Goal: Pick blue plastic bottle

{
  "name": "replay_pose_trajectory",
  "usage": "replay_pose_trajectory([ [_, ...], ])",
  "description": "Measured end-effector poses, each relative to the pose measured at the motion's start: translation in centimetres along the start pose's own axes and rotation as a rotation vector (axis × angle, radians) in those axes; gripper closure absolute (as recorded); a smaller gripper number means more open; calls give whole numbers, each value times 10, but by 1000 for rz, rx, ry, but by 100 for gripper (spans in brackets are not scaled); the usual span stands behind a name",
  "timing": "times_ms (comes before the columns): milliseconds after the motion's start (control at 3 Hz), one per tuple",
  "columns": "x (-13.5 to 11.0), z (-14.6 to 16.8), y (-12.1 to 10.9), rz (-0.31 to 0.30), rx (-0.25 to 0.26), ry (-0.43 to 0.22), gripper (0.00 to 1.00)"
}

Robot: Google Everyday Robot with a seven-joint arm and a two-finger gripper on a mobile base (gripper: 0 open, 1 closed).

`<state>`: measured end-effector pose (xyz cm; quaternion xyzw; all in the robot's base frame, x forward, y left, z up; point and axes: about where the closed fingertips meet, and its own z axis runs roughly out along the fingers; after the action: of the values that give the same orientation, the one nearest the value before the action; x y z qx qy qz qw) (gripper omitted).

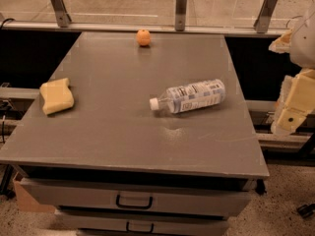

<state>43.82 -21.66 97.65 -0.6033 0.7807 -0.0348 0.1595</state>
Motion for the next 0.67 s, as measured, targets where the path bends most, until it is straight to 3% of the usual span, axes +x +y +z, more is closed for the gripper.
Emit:
replay_pose_trajectory([
  [333,0,0,0,0,0,0,0],
  [667,-23,12,-9,-54,-4,-24,0],
])
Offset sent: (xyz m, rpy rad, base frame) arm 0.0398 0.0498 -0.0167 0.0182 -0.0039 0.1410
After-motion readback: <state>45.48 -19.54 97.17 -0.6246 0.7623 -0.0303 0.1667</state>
